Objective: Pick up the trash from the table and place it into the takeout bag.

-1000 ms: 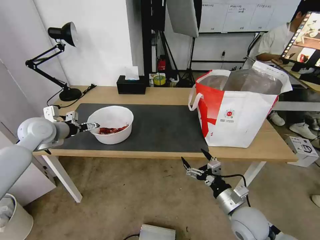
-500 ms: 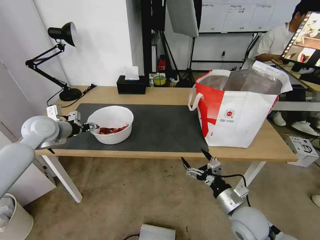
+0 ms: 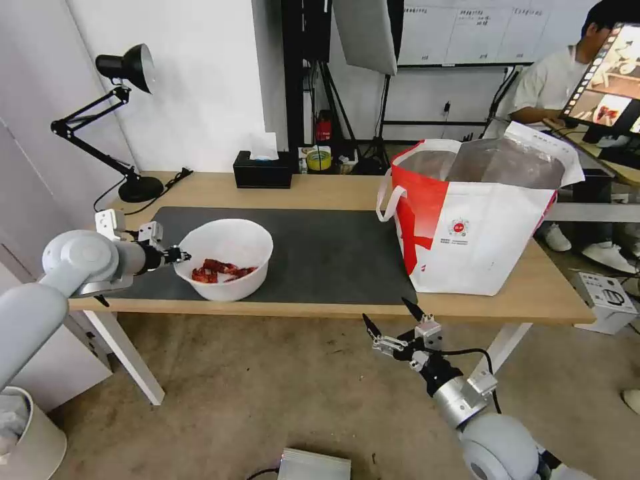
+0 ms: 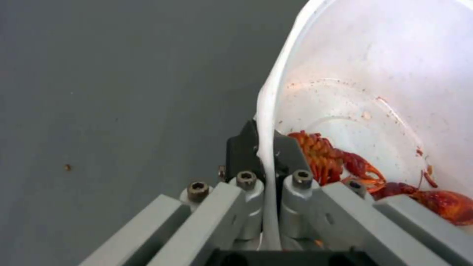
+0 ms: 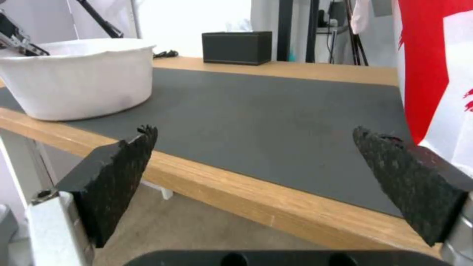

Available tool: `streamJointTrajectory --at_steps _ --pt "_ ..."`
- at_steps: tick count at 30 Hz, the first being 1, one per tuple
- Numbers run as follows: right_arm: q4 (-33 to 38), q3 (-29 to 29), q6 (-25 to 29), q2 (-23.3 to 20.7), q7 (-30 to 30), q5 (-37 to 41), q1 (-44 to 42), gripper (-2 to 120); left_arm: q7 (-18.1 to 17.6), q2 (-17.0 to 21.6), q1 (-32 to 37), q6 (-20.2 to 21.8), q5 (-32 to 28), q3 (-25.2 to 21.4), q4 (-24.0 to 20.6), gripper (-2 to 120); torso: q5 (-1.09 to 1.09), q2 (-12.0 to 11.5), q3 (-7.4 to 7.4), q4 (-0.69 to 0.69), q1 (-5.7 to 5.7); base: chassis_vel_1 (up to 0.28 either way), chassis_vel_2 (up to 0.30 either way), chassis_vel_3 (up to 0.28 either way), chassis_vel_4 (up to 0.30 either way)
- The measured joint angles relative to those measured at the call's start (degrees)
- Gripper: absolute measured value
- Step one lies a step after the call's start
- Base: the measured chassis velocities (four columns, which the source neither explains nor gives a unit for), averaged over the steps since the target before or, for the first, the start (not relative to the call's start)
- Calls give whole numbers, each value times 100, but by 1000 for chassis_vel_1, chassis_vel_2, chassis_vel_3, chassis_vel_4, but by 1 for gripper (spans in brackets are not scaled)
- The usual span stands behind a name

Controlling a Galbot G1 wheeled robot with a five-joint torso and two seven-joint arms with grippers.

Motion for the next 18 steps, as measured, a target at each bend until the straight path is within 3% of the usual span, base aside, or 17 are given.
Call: streamJointTrajectory --at_steps 10,18 --pt "0 0 0 0 0 0 0 100 -15 -124 -228 1 -43 -66 -351 0 0 1 0 0 0 0 0 0 0" --pt "-1 0 0 0 0 0 0 100 -239 -290 -974 1 -398 84 -833 0 2 0 0 -1 0 0 0 0 0"
